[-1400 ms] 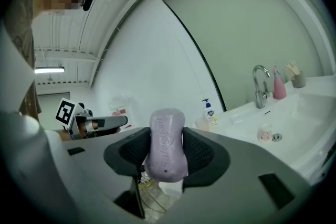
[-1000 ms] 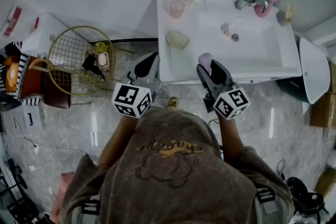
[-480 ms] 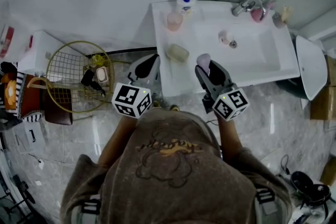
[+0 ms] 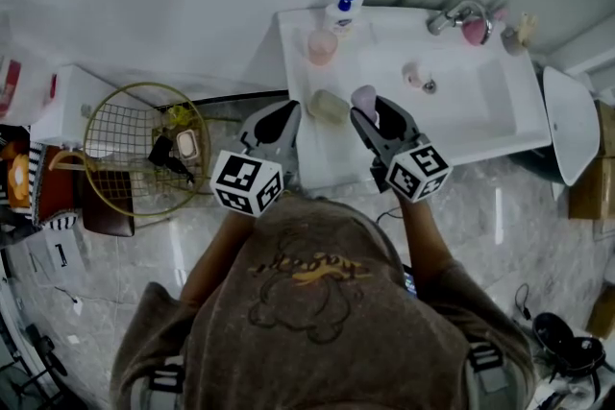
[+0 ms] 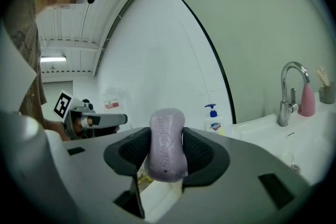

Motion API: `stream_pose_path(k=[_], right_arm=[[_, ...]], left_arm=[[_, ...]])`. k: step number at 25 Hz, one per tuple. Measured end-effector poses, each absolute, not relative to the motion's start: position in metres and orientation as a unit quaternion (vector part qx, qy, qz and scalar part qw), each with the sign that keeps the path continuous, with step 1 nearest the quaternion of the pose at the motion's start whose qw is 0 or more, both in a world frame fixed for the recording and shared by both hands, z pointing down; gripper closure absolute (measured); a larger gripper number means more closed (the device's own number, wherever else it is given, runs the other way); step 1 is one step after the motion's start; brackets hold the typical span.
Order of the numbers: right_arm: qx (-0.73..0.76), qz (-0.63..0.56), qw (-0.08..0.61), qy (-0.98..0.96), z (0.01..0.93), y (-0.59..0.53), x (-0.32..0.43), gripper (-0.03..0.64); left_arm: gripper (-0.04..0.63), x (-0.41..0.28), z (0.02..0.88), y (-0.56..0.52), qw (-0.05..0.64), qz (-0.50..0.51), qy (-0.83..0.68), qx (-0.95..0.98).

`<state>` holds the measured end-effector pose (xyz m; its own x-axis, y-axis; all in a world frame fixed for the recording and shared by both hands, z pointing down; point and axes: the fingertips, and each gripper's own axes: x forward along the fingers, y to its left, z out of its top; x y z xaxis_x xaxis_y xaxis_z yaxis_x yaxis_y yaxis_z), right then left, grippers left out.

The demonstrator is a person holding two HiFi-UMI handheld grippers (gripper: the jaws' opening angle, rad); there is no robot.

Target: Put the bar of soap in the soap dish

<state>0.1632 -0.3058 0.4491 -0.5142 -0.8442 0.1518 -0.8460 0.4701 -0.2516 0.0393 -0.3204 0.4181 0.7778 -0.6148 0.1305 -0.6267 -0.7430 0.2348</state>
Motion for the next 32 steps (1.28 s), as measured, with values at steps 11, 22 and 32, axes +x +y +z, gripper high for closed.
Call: stream_pose_path(k=[11, 22, 32], right_arm=[[0.458, 0.164, 0.096, -0.869, 0.518, -0.354, 0.146, 0.420], [0.419, 0.194, 0.207, -0.863, 0.608, -0.375, 0.130, 0.420], [0.386, 0.195, 0.289, -0.854, 0.647, -0.370, 0.115, 0.420]], left_arm=[[0.591, 0.032, 0.424, -0.336, 0.141, 0.024, -0.348, 0.926], [0.591, 0.011, 0.433, -0.344, 0.148, 0.030, -0.378, 0.913], [0.591, -0.009, 0.434, -0.346, 0.149, 0.031, -0.397, 0.905]])
